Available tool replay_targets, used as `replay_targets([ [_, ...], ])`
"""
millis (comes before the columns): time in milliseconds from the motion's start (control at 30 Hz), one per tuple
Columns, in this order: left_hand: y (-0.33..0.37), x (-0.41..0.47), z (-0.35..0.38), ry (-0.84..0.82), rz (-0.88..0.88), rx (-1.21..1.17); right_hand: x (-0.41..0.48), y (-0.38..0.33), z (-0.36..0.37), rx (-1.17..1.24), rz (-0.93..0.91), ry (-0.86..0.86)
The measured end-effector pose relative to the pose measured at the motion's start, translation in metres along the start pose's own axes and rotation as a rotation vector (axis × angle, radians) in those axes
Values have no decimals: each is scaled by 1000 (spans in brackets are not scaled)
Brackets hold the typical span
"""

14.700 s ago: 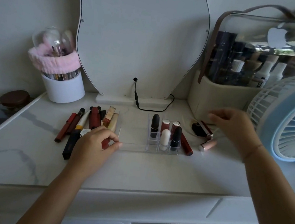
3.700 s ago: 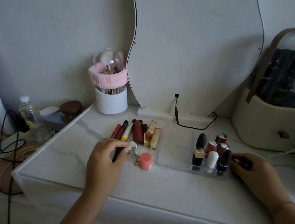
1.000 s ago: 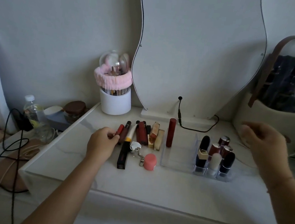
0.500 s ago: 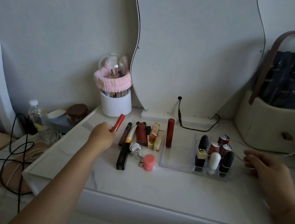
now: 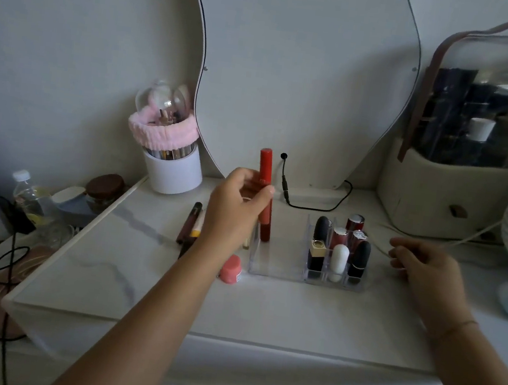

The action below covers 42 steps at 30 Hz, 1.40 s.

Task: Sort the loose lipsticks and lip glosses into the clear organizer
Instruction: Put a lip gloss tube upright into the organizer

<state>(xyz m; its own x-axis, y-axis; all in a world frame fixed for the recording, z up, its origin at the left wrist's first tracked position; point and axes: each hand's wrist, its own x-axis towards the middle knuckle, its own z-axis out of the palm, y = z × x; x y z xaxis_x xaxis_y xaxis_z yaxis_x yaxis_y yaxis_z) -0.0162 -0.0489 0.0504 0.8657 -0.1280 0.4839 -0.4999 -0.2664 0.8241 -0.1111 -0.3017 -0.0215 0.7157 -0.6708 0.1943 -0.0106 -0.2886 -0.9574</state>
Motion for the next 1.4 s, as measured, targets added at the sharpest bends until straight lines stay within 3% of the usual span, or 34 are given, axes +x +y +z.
replay_targets([
  [367,16,36,27,-81,86,118,2,4,1,-14,10,13],
  [633,8,53,24,-141,-17,60,0,-1,0,-40,7,-6],
  [1400,-30,42,20,-302,-53,153,0,2,1,-92,-11,-23],
])
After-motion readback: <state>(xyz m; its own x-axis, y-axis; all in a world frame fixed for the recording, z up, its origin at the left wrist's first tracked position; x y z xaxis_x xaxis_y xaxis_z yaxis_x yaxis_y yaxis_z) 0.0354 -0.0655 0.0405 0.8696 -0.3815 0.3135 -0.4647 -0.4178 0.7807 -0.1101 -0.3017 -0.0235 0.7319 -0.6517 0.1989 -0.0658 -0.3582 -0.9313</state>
